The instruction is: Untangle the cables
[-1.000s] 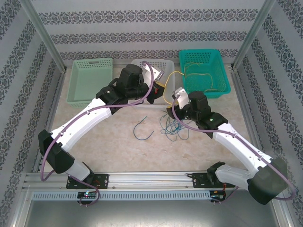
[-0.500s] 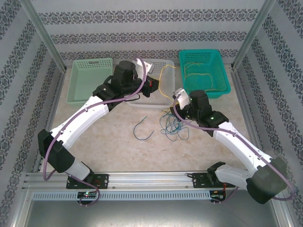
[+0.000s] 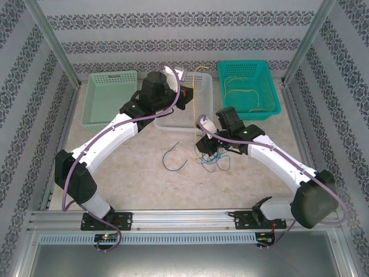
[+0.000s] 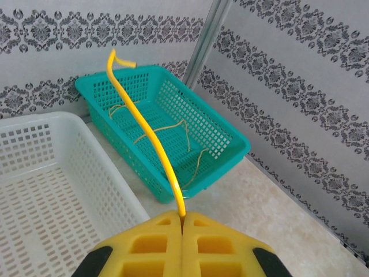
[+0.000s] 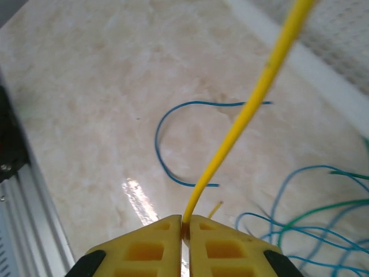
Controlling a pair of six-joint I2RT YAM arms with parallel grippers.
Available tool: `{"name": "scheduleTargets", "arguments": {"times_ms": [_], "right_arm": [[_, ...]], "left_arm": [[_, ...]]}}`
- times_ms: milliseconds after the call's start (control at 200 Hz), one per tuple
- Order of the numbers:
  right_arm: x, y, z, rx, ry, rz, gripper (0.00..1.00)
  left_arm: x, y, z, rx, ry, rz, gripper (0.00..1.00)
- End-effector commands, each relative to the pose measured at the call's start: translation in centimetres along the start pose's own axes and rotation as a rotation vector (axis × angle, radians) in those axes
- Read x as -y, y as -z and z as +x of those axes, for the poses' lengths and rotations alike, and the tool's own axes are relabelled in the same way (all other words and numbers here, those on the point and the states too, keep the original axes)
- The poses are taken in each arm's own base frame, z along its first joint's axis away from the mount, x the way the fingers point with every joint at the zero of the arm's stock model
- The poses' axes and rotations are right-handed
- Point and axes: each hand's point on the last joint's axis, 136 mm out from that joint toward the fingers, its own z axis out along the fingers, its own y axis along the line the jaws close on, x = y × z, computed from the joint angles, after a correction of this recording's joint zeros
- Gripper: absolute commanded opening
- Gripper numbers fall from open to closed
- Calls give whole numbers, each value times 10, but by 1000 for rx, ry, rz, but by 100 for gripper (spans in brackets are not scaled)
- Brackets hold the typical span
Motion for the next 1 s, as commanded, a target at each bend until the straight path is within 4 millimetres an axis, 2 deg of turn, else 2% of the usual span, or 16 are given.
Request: {"name": "scheduleTargets", "arguments": {"times_ms": [0,140,190,360,380,470,505,634,819,999], "right_arm": [[-20,-1,7,-50,-45,-100,10],[-3,19,-4,44,-93,-57,7],[3,28,-9,80,-114,-38,6],[39,61,-30,160,-189,133,2],[43,66,-34,174,-195,154,2],[64,91,-53,232,-210,265,0],[73,101,-59,249,-214,308,1],[107,137,-84,287,-241,408,0],[170,163,-107,255,-314,543,0],[195,182,-137,290,-263,637,0]], "left_arm": [[-7,1,-29,138,13,-33,0],[-8,-1,-24,121,16,-32,0],[-8,-1,-23,118,19,-27,5],[-4,-8,-21,110,39,2,61],[-5,-8,-21,110,41,0,71],[-5,-3,-25,115,24,-16,85],[-6,1,-26,115,14,-28,99],[-14,17,-29,123,-29,-102,100],[-24,33,-20,104,-63,-174,100],[-33,46,-7,84,-76,-225,100]]}}
